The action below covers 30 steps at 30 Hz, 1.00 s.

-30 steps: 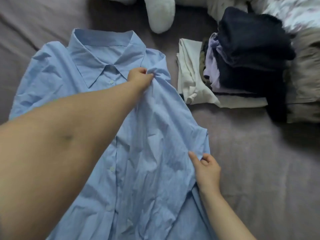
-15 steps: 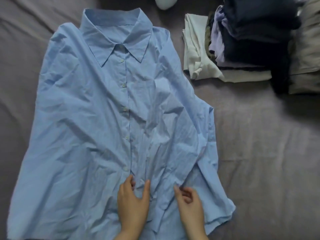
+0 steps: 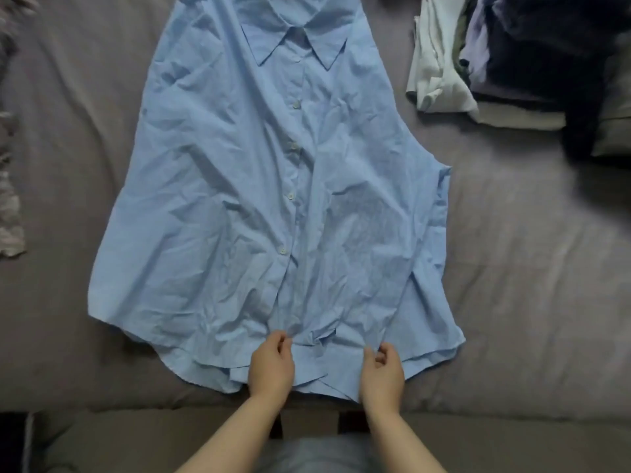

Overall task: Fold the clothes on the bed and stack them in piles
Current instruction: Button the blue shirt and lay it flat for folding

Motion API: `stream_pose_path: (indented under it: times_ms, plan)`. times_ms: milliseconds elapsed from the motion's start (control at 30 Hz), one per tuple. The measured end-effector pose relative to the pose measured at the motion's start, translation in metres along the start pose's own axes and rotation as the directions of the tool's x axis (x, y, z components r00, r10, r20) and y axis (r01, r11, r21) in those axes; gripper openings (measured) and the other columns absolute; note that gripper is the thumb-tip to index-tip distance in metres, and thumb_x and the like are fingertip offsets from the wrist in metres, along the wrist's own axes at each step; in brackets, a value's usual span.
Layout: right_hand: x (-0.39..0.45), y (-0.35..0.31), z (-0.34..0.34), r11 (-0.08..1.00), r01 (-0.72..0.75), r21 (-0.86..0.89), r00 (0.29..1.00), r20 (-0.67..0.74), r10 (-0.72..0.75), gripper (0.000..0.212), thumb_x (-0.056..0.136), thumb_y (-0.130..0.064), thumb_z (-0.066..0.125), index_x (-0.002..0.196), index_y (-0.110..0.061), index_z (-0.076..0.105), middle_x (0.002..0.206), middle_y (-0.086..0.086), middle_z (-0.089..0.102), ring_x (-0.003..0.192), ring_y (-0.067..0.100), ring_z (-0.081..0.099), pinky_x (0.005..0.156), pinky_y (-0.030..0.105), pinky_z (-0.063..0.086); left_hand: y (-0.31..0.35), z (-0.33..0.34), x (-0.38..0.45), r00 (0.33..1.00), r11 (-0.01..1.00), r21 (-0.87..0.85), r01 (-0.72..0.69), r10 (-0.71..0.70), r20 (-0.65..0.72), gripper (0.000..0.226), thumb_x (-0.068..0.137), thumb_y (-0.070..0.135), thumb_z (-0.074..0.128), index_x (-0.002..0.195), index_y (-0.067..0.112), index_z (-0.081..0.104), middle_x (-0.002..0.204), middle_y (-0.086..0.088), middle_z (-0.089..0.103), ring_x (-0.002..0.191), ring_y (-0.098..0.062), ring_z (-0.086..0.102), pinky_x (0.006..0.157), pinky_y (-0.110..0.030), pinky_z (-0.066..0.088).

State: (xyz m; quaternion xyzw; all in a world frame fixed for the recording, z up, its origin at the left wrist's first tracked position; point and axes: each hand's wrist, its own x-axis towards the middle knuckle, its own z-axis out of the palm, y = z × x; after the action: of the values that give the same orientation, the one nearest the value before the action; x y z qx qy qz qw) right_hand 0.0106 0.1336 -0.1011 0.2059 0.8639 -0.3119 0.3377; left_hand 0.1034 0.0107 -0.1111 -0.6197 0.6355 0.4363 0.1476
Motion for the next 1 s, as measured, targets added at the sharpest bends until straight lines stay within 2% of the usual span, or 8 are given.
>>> stream_pose_path:
  times_ms: [100, 233, 367, 467, 567, 700, 833, 1000]
  plan:
    - [-0.003, 0.001, 0.004, 0.894, 0.35, -0.28, 0.916, -0.098, -0.389, 0.059, 0.081, -0.028, 0.075, 0.131, -0.007, 0.049, 0.12, 0.01, 0.052, 0.115, 0.028, 0.047, 0.09, 0.039, 0.042, -0.003, -0.002, -0.004, 0.997, 0.998, -0.049, -0.047, 0.05, 0.058, 0.029, 0.093, 0.031, 0.058, 0.117, 0.015, 0.057, 0.102, -0.001, 0.064, 0.088, -0.014, 0.058, 0.074, -0.026, 0.043]
    - [0.007, 0.013, 0.023, 0.182, 0.836, -0.517, 0.459, 0.479, -0.748, 0.062, 0.075, -0.043, 0.055, 0.133, -0.022, 0.048, 0.141, 0.0, 0.046, 0.126, 0.025, 0.052, 0.098, 0.038, 0.033, -0.009, -0.021, 0.003, 0.962, 0.946, 0.191, -0.263, 0.243, 0.122, 0.038, 0.089, 0.04, 0.061, 0.123, 0.023, 0.054, 0.114, 0.007, 0.056, 0.11, -0.014, 0.055, 0.088, -0.026, 0.042]
    - [0.005, -0.001, 0.037, 0.171, 0.802, -0.572, 0.508, 0.503, -0.699, 0.047, 0.069, -0.049, 0.054, 0.105, -0.024, 0.069, 0.119, 0.0, 0.064, 0.11, 0.026, 0.062, 0.082, 0.042, 0.052, -0.014, -0.087, 0.029, 0.816, 0.952, 0.066, -0.298, 0.291, -0.5, 0.038, 0.089, 0.033, 0.058, 0.122, 0.014, 0.058, 0.111, -0.006, 0.053, 0.104, -0.024, 0.053, 0.089, -0.038, 0.042]
    - [-0.013, -0.034, 0.055, 0.248, 0.813, -0.526, 0.493, 0.396, -0.775, 0.042, 0.076, -0.05, 0.049, 0.088, -0.018, 0.072, 0.105, 0.003, 0.068, 0.096, 0.029, 0.066, 0.075, 0.041, 0.051, -0.032, -0.158, 0.073, 0.614, 0.969, -0.213, -0.123, -0.094, -0.784, 0.045, 0.094, 0.031, 0.044, 0.131, 0.006, 0.049, 0.13, -0.021, 0.043, 0.109, -0.035, 0.048, 0.093, -0.043, 0.038]
    - [-0.046, -0.076, 0.095, 0.252, 0.87, -0.424, 0.415, 0.354, -0.838, 0.045, 0.081, -0.05, 0.05, 0.103, -0.014, 0.067, 0.116, 0.006, 0.063, 0.103, 0.025, 0.062, 0.08, 0.038, 0.05, -0.065, -0.219, 0.131, 0.677, 0.764, -0.611, 0.206, -0.562, -0.475, 0.039, 0.099, 0.019, 0.042, 0.136, 0.007, 0.047, 0.136, -0.022, 0.047, 0.116, -0.038, 0.05, 0.098, -0.043, 0.04]
    - [-0.104, -0.134, 0.172, 0.185, 0.963, -0.194, 0.261, 0.52, -0.813, 0.067, 0.082, -0.06, 0.05, 0.133, -0.018, 0.052, 0.137, 0.003, 0.05, 0.122, 0.017, 0.048, 0.099, 0.036, 0.045, -0.067, -0.232, 0.158, 0.947, 0.79, -0.586, 0.179, -0.3, -0.115, 0.049, 0.09, 0.019, 0.065, 0.133, 0.009, 0.045, 0.112, -0.011, 0.057, 0.095, -0.025, 0.06, 0.083, -0.031, 0.051]
    - [-0.14, -0.177, 0.237, 0.578, 0.792, -0.194, 0.58, 0.536, -0.614, 0.087, 0.079, -0.057, 0.059, 0.151, -0.031, 0.018, 0.144, 0.0, 0.033, 0.13, 0.016, 0.038, 0.102, 0.036, 0.041, -0.047, -0.22, 0.153, 0.988, 0.753, -0.644, 0.134, -0.054, 0.143, 0.042, 0.08, 0.021, 0.07, 0.116, 0.006, 0.055, 0.106, -0.012, 0.065, 0.086, -0.02, 0.062, 0.073, -0.023, 0.053]
    - [-0.119, -0.19, 0.239, 0.858, 0.495, -0.135, 0.833, 0.354, -0.425, 0.055, 0.089, -0.005, 0.047, 0.142, -0.017, 0.036, 0.101, 0.002, 0.061, 0.1, 0.025, 0.059, 0.08, 0.026, 0.041, -0.054, -0.227, 0.155, 0.983, 0.728, -0.661, 0.179, -0.162, 0.088, 0.012, 0.091, 0.013, 0.061, 0.102, 0.009, 0.063, 0.094, -0.005, 0.068, 0.086, -0.019, 0.063, 0.074, -0.03, 0.05]
